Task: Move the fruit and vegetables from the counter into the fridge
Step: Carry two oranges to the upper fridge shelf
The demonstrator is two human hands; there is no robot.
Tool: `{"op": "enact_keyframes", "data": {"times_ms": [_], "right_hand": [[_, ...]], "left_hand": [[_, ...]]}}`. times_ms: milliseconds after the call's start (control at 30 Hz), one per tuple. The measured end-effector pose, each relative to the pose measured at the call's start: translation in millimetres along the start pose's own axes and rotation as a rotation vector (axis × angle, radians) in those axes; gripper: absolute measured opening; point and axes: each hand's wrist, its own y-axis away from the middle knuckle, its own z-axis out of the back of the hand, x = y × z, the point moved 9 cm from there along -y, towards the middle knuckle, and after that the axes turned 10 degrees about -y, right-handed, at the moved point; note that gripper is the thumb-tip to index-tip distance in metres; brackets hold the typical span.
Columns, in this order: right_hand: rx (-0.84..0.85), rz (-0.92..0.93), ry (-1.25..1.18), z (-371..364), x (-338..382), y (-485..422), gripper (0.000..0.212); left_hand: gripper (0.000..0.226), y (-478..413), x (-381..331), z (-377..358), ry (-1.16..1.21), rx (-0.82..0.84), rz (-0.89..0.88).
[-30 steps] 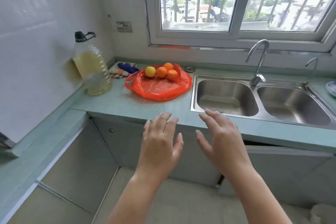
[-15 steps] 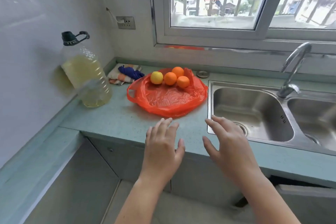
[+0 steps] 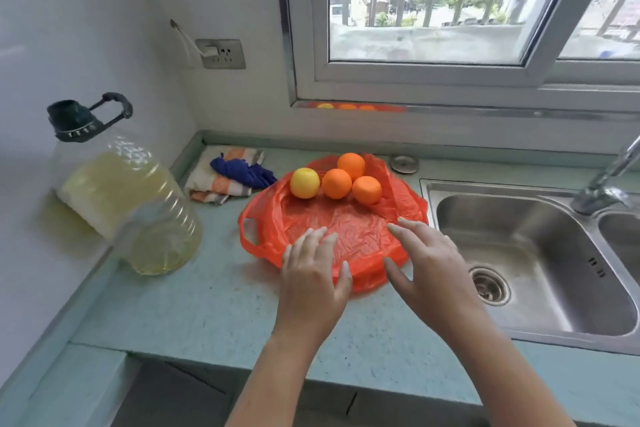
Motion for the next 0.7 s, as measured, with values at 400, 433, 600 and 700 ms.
{"op": "enact_keyframes", "data": {"times_ms": [400,433,600,700], "right_hand": [[0.113,-0.064,-0.070,-73.4,-80.2,-103.4,0.045],[0.119,-0.068,-0.076,-80.8,-88.0,-111.1,0.044],[0.165,-0.137,-0.085,-116.7,-120.9,-141.6,0.044],[0.202,-0.154,-0.075,-136.0,-136.3,-157.2,0.044]], "left_hand": [[0.049,-100.3,39.9,-80.9,0.055,0.097,0.102],[0.049,-108.8,44.2,-88.2,0.049,0.105,0.111],[0.051,-142.7,59.2,-123.3,0.038,0.179,0.126],[0.054,-159.3,67.9,-145.7,0.065,0.231,0.149]]}}
